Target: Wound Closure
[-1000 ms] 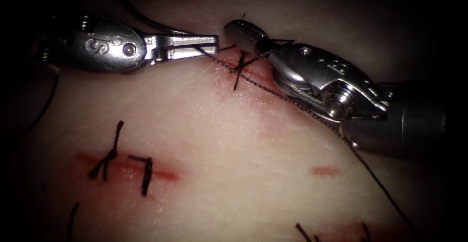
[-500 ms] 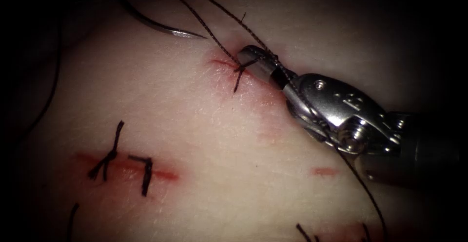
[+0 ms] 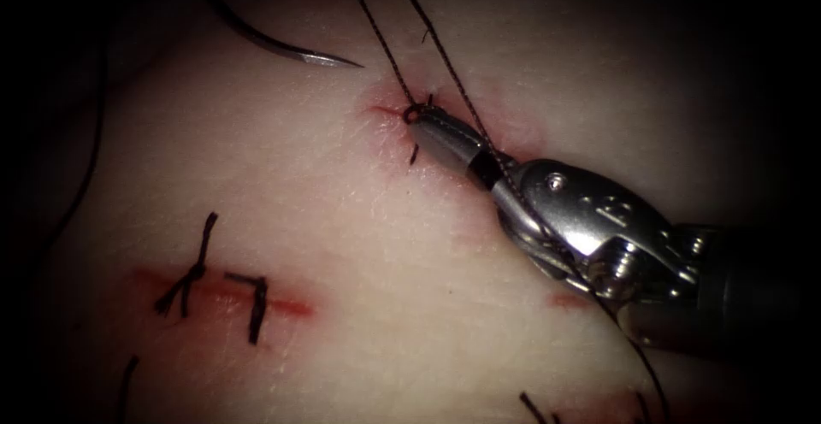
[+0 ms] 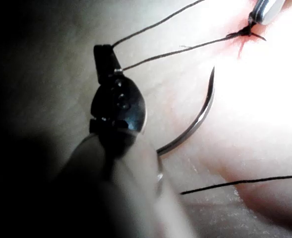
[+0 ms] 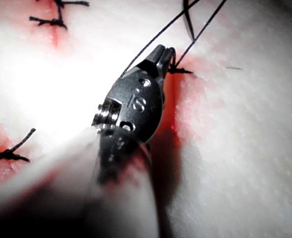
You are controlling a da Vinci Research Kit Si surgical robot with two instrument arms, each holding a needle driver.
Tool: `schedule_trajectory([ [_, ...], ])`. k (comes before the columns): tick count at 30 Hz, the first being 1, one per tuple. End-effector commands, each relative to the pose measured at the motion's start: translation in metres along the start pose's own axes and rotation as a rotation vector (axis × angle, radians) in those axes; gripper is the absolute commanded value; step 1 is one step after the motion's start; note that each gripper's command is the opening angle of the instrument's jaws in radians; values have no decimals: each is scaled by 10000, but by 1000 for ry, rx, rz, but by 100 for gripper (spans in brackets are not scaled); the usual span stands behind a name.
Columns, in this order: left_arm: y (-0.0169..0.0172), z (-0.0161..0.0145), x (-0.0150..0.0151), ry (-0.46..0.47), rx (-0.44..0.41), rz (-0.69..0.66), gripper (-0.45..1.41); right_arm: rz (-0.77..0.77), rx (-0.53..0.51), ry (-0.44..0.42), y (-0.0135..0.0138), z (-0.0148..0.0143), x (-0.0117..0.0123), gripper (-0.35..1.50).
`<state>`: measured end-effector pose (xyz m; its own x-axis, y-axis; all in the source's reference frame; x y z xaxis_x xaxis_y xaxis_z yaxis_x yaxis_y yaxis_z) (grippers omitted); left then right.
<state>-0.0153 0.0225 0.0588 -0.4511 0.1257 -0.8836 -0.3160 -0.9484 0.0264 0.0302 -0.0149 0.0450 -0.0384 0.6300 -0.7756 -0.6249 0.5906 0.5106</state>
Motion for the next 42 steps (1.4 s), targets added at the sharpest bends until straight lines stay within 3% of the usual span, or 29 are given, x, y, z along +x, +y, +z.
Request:
schedule_trajectory([
  [1,-4,8,-2,-12,23,11,-45,-3,2,-1,-6,8,-6,-35],
  [7,-25,21,-1,-90,164,100,-45,-18,7,-17,-10,5,-20,-35],
  [15,-52,31,4,-155,269,99,-45,-25,9,-24,-10,-1,-26,-35],
  [28,-87,25,2,-175,338,87,-45,-44,7,-51,-13,-9,-43,-35],
  [42,-90,16,-7,-190,351,106,-45,-54,2,-65,-11,-17,-51,-35],
])
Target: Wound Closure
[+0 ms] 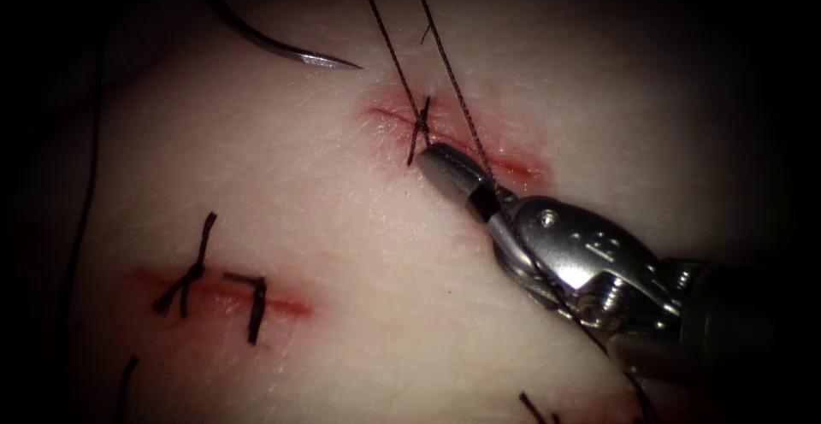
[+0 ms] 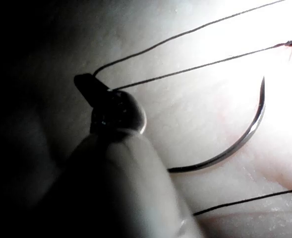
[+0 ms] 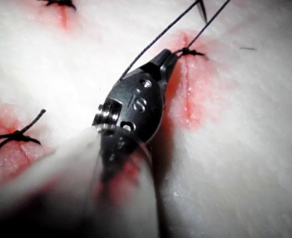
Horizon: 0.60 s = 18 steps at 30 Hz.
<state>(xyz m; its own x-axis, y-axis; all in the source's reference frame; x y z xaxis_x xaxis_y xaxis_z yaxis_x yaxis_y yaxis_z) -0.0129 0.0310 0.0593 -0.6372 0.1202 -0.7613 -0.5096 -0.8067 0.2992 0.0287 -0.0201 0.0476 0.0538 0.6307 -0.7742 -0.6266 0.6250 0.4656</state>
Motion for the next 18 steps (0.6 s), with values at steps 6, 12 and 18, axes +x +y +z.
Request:
schedule_trajectory([
  [6,24,1,17,164,-54,-24,-45,7,32,61,1,15,15,-35],
  [12,46,-14,45,341,-166,-92,-45,20,53,87,4,14,27,12],
  [18,66,-38,76,450,-260,-182,-45,37,53,81,5,12,44,93],
])
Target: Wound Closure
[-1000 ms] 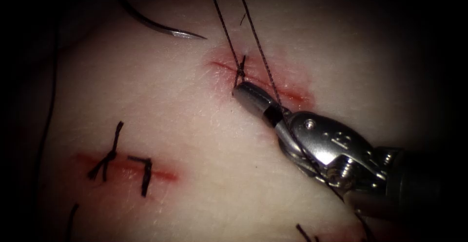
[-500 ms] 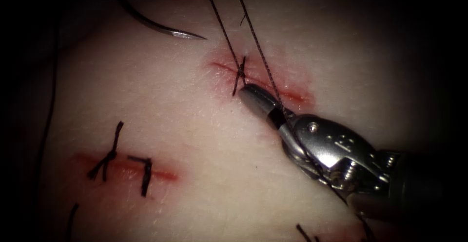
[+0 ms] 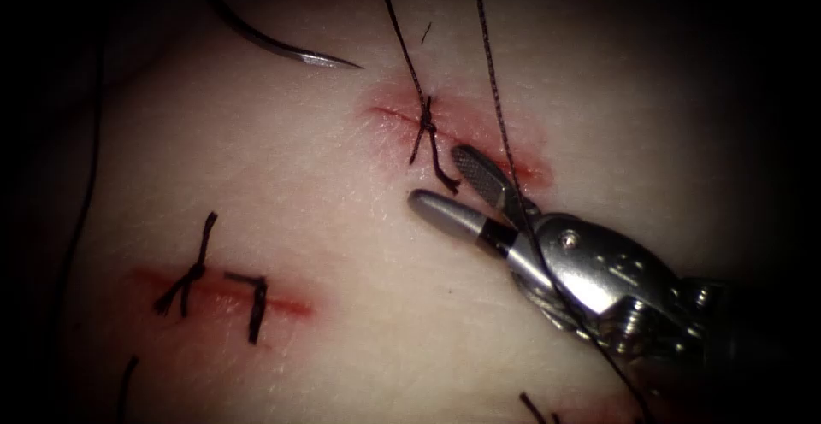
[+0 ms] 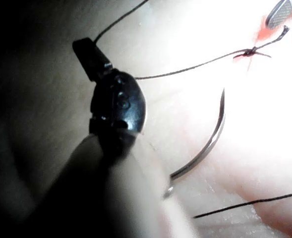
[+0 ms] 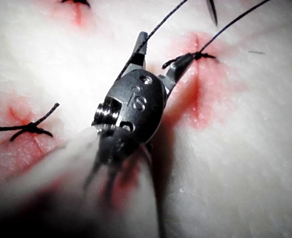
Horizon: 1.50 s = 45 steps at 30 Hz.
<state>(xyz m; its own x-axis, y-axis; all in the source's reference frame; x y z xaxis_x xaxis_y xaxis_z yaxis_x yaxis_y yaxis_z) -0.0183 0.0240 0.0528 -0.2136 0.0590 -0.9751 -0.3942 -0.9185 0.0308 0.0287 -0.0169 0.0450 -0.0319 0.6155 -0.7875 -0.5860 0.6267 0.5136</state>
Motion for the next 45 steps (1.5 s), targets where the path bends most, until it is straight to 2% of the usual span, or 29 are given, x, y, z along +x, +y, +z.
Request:
schedule_trajectory([
  [1,4,6,2,13,-12,-10,-45,4,2,0,-2,10,6,96],
  [4,17,3,19,42,-38,-45,-45,14,11,-5,-1,11,15,109],
  [7,26,1,38,74,-52,-83,-45,22,15,-14,4,15,23,114],
  [15,41,-9,85,122,-49,-183,-45,8,5,-96,24,38,28,108],
  [22,53,-15,113,124,-55,-213,-45,-35,25,-133,35,65,18,114],
  [30,59,-14,127,123,-53,-222,-45,-128,39,-135,35,87,16,116],
  [38,66,-12,134,130,-56,-223,-45,-233,81,-127,33,102,15,126],
  [45,72,-10,140,140,-61,-225,-45,-285,127,-110,32,110,15,111],
])
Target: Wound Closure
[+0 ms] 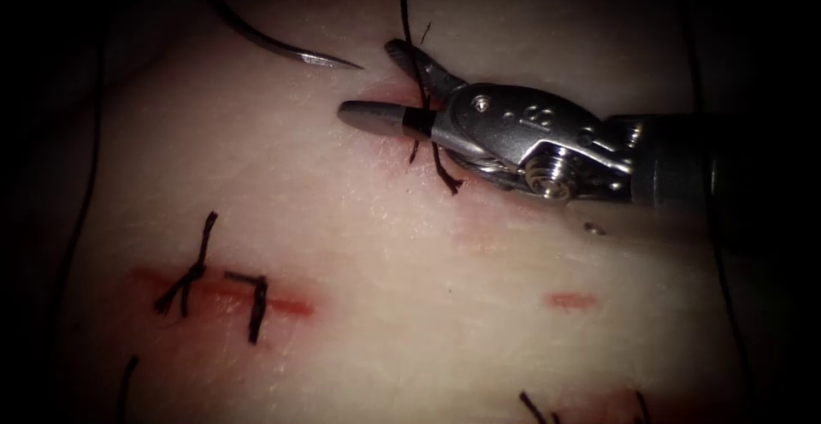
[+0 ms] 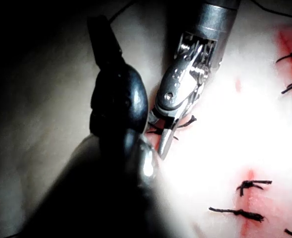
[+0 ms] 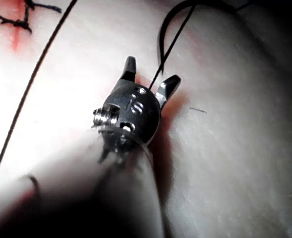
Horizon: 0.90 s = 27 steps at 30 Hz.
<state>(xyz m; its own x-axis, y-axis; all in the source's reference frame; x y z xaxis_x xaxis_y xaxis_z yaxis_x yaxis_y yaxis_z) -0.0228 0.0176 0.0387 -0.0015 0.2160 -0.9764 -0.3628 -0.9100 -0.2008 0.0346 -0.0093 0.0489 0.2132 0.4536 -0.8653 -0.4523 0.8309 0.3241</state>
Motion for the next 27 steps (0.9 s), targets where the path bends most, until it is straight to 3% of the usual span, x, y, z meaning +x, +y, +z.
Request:
schedule_trajectory([
  [1,0,6,-4,4,-1,1,-45,-3,-1,4,2,12,3,111],
  [16,9,8,2,13,-8,-1,-45,-13,-15,3,3,28,6,104],
  [17,9,9,2,14,-8,-1,-45,-13,-15,3,2,29,6,93],
  [18,10,9,2,14,-9,-1,-45,-13,-17,2,2,28,6,62],
  [19,10,9,2,15,-9,-1,-45,-13,-15,-1,0,27,6,-3],
  [20,10,9,2,15,-9,-2,-45,-13,-13,-10,-1,25,6,-35],
  [27,13,10,3,17,-11,-1,-45,-7,-67,-14,2,13,16,-35],
])
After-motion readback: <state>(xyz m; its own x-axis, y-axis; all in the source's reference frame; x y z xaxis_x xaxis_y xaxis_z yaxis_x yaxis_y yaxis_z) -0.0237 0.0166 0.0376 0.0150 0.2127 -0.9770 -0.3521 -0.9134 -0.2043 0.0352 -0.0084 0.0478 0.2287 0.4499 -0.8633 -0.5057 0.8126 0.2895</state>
